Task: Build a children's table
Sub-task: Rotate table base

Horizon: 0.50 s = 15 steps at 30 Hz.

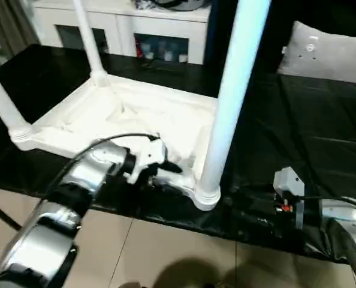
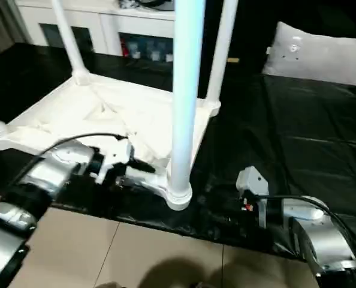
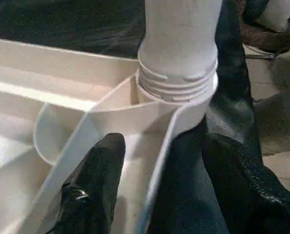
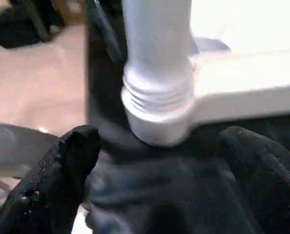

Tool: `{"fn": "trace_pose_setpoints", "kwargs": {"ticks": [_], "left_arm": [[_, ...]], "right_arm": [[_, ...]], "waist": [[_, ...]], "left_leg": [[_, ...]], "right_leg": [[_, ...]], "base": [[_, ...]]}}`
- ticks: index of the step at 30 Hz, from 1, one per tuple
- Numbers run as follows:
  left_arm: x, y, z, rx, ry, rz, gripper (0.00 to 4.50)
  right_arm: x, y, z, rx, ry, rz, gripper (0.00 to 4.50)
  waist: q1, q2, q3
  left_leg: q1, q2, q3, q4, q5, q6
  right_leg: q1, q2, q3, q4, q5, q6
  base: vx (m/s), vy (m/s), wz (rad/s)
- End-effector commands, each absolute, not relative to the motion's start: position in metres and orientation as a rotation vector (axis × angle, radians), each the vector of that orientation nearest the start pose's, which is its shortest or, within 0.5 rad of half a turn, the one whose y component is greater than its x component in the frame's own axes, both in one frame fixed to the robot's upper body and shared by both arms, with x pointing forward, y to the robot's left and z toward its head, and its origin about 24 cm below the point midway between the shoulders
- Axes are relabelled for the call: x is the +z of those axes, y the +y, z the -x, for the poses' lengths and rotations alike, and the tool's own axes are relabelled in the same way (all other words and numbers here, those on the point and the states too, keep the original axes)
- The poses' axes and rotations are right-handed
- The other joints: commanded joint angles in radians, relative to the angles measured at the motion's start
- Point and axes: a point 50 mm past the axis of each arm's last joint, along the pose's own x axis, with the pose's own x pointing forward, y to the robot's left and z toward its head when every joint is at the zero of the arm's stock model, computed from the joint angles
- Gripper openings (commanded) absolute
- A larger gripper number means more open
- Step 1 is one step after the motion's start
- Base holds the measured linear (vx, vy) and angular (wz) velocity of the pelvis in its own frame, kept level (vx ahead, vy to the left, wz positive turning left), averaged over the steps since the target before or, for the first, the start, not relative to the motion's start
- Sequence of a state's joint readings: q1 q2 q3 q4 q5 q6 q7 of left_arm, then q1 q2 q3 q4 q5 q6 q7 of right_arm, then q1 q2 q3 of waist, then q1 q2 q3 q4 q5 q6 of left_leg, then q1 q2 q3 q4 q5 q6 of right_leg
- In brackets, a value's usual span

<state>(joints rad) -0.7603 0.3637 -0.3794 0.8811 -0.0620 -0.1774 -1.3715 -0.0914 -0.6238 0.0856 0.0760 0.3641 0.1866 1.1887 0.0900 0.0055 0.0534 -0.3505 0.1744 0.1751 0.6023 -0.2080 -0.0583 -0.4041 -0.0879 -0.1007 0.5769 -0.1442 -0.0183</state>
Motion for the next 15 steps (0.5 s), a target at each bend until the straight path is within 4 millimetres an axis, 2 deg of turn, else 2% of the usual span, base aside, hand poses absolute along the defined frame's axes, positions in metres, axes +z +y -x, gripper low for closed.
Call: {"fn": "trace_pose_setpoints", "kwargs": {"ticks": [1, 3, 6, 8, 9, 10, 11, 15], "left_arm": [[0.067, 0.128, -0.333, -1.568, 0.38, -0.504, 2.57], [0.066, 0.128, -0.334, -1.571, 0.39, -0.523, 2.45], [0.068, 0.126, -0.337, -1.572, 0.387, -0.527, 2.18], [0.068, 0.125, -0.338, -1.573, 0.385, -0.556, 2.07], [0.068, 0.124, -0.339, -1.572, 0.386, -0.56, 2.01], [0.068, 0.123, -0.339, -1.568, 0.383, -0.568, 2.01], [0.066, 0.121, -0.34, -1.562, 0.387, -0.585, 1.8], [0.064, 0.119, -0.341, -1.562, 0.396, -0.619, 1.5]], "right_arm": [[0.066, -0.207, -0.233, 1.251, 0.321, 0.098, 4.5], [0.069, -0.207, -0.23, 1.269, 0.328, 0.095, 4.5], [0.071, -0.208, -0.228, 1.278, 0.332, 0.096, 4.5], [0.072, -0.207, -0.227, 1.287, 0.335, 0.096, 4.5], [0.073, -0.206, -0.227, 1.289, 0.336, 0.096, 4.5], [0.073, -0.206, -0.226, 1.29, 0.336, 0.095, 4.5], [0.074, -0.206, -0.225, 1.291, 0.34, 0.093, 4.5], [0.076, -0.205, -0.222, 1.297, 0.343, 0.089, 4.5]], "waist": [[0.007, -0.002, -0.064], [0.011, 0.003, -0.066], [0.014, 0.0, -0.065], [0.018, 0.001, -0.067], [0.018, 0.004, -0.066], [0.018, 0.003, -0.067], [0.017, 0.003, -0.067], [0.022, 0.003, -0.067]], "left_leg": [[0.0, 0.053, -0.016, -0.075, -0.205, 0.088], [0.0, 0.052, -0.018, -0.075, -0.216, 0.079], [0.001, 0.05, -0.017, -0.075, -0.216, 0.074], [-0.001, 0.051, -0.018, -0.075, -0.207, 0.073], [0.0, 0.052, -0.018, -0.075, -0.209, 0.072], [0.0, 0.052, -0.018, -0.075, -0.211, 0.071], [0.001, 0.051, -0.018, -0.075, -0.22, 0.069], [-0.002, 0.049, -0.019, -0.073, -0.195, 0.077]], "right_leg": [[0.058, -0.067, 0.046, -0.084, -0.425, -0.143], [0.06, -0.069, 0.045, -0.083, -0.43, -0.138], [0.06, -0.069, 0.043, -0.089, -0.443, -0.134], [0.062, -0.07, 0.043, -0.086, -0.428, -0.139], [0.061, -0.069, 0.043, -0.087, -0.419, -0.141], [0.061, -0.069, 0.043, -0.086, -0.415, -0.141], [0.063, -0.067, 0.042, -0.087, -0.41, -0.139], [0.065, -0.07, 0.042, -0.088, -0.423, -0.128]], "base": [[0.0, 0.0, 0.0], [0.0, 0.0, 0.0], [0.0, 0.0, 0.0], [0.0, 0.0, 0.0], [0.0, 0.0, 0.0], [0.0, 0.0, 0.0], [0.0, 0.0, 0.0], [0.0, 0.0, 0.0]]}}
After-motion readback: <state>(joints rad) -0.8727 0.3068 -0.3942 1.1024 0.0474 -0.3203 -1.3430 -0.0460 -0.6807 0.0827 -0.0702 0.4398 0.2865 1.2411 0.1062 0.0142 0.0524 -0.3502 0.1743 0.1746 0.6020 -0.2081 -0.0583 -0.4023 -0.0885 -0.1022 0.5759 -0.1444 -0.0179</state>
